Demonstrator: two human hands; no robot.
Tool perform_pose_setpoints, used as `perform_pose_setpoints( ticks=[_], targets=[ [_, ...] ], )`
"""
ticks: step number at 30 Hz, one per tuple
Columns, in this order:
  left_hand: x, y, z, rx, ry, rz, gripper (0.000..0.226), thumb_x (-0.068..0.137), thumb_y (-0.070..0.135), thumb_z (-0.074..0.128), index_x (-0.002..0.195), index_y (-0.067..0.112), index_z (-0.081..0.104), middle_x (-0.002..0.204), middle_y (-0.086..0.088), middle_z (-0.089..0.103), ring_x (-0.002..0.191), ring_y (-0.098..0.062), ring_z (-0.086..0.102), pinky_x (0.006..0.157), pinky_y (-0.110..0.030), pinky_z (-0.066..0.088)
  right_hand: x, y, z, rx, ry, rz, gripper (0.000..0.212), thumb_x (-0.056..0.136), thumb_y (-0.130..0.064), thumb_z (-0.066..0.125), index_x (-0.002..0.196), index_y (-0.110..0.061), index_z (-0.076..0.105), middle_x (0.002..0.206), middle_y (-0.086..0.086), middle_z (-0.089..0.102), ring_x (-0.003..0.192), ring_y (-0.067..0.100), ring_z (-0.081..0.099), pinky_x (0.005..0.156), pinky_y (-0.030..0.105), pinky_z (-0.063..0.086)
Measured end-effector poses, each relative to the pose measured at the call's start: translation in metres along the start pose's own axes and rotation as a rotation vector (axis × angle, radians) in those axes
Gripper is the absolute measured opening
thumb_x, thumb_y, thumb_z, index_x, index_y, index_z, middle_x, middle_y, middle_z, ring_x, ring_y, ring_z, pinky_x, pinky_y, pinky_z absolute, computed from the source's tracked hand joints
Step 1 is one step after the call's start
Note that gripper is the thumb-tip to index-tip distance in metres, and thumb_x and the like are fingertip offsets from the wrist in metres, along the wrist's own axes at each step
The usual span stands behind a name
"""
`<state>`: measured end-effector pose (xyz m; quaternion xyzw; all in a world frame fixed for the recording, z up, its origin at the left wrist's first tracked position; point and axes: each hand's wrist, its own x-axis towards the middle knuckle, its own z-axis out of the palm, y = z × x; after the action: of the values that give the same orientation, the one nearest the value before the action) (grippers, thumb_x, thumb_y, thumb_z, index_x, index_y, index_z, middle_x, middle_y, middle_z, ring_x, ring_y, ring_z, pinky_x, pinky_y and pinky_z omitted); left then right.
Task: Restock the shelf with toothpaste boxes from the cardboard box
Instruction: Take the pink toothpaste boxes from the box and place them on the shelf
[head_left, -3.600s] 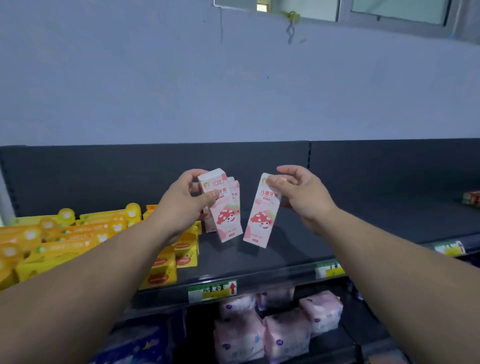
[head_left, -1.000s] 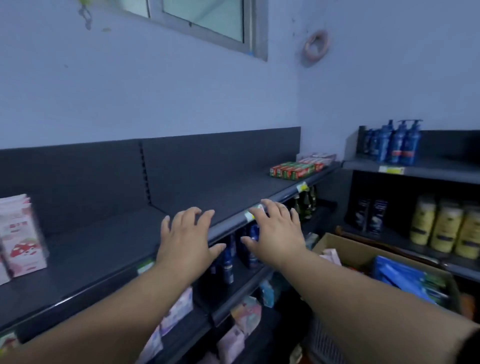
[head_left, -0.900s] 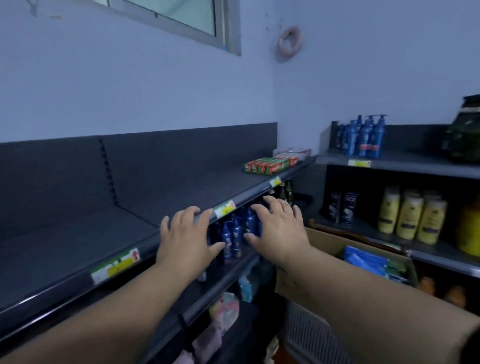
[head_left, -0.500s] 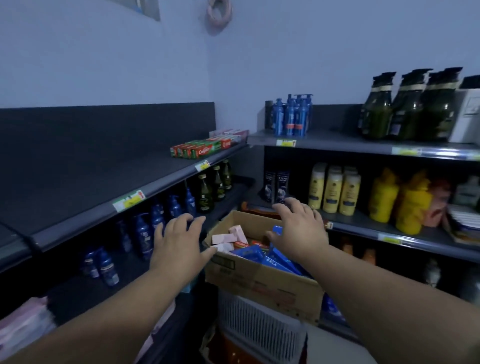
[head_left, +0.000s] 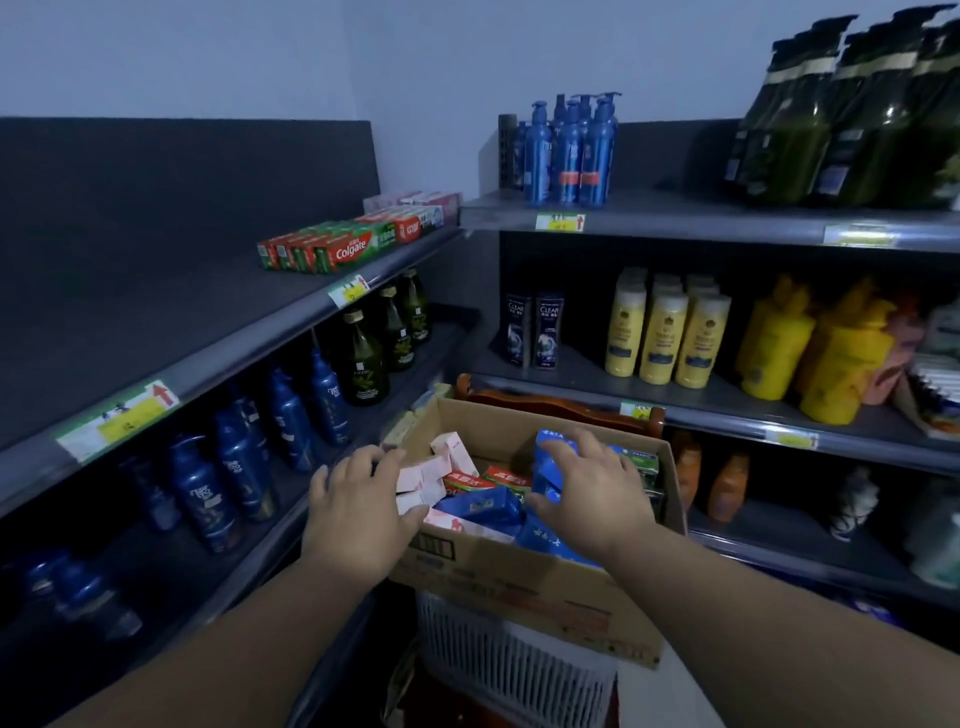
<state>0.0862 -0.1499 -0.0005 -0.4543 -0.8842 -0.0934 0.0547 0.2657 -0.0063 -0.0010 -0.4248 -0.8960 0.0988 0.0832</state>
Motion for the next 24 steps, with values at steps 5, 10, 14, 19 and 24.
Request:
perform_pose_setpoints(
  ticks=[5,10,14,19,24],
  targets=[
    [0.063,-0.034,0.043,0.034,-0.069,0.032,0.062,0.091,0.057,0.046,0.144,0.03,0.031,0.142,0.008,0.034,0.133,-0.015,0.032,0.116,-0.039,0.013,0.061,-0.02,0.035,-0.006,-0.081,0.045,0.064,0.091,-0.055,0.054,0.147,-0.032,0.033,0.155,-0.002,0.026,0.14,0.024,0.03,0.118,0.047,0.02],
    [0.118,-0.059,0.07,0.06,-0.116,0.121,0.06,0.087,0.056,0.053,0.14,0.03,0.04,0.144,0.007,0.034,0.136,-0.015,0.028,0.116,-0.04,0.008,0.11,-0.043,0.071,0.0,-0.129,0.073,0.063,0.088,-0.055,0.058,0.144,-0.032,0.037,0.146,-0.004,0.037,0.133,0.022,0.038,0.115,0.047,0.026],
    [0.148,-0.061,0.091,0.083,-0.171,0.218,0.066,0.085,0.06,0.054,0.141,0.029,0.039,0.145,0.006,0.033,0.138,-0.016,0.024,0.117,-0.042,0.004,0.136,-0.049,0.091,0.007,-0.144,0.093,0.061,0.088,-0.056,0.058,0.141,-0.032,0.042,0.14,-0.004,0.042,0.129,0.021,0.041,0.113,0.046,0.028],
    [0.165,-0.056,0.115,0.149,-0.299,0.3,0.066,0.086,0.062,0.049,0.139,0.024,0.046,0.151,0.002,0.026,0.143,-0.02,0.013,0.118,-0.045,-0.005,0.154,-0.046,0.11,0.035,-0.191,0.091,0.057,0.088,-0.052,0.06,0.139,-0.035,0.044,0.142,-0.006,0.042,0.128,0.02,0.042,0.112,0.042,0.027],
    [0.178,-0.061,0.124,0.141,-0.278,0.315,0.069,0.084,0.062,0.051,0.142,0.026,0.041,0.154,0.002,0.018,0.145,-0.02,0.006,0.118,-0.046,-0.007,0.173,-0.052,0.131,0.046,-0.26,0.031,0.058,0.088,-0.044,0.064,0.141,-0.036,0.041,0.145,-0.006,0.043,0.13,0.02,0.041,0.114,0.041,0.026]
  ],
)
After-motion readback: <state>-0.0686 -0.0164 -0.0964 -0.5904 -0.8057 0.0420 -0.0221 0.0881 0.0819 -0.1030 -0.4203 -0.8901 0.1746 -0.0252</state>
